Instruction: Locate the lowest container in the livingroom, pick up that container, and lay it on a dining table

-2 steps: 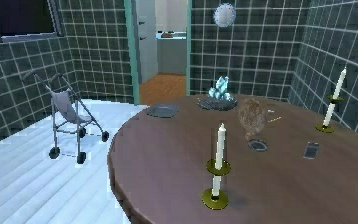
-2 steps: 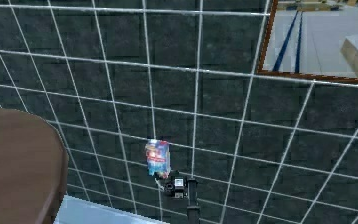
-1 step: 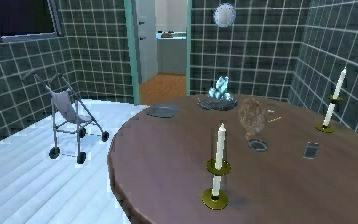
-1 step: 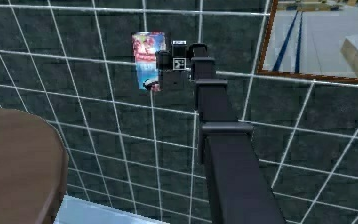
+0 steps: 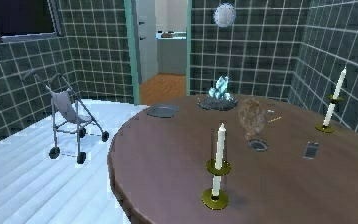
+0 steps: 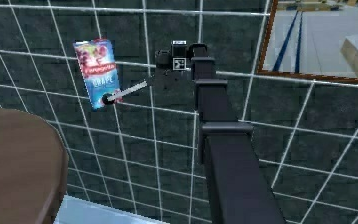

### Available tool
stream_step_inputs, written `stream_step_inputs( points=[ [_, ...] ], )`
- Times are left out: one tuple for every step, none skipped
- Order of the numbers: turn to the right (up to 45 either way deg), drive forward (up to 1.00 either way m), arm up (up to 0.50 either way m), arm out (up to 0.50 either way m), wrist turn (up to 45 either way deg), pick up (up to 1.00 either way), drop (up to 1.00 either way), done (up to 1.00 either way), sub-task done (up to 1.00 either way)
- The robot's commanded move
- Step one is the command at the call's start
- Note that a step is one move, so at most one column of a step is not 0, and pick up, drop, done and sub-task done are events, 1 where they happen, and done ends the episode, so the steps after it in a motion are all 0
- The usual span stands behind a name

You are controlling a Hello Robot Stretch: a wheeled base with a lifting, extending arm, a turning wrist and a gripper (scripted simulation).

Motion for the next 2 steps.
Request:
stream_step_inputs(
  points=[
    [0.0, 0.0, 0.0, 0.0, -45.0, 0.0, 0.0, 0.0, 0.0],
    [0.0, 0.0, 0.0, 0.0, -30.0, 0.0, 0.0, 0.0, 0.0]
  ],
)
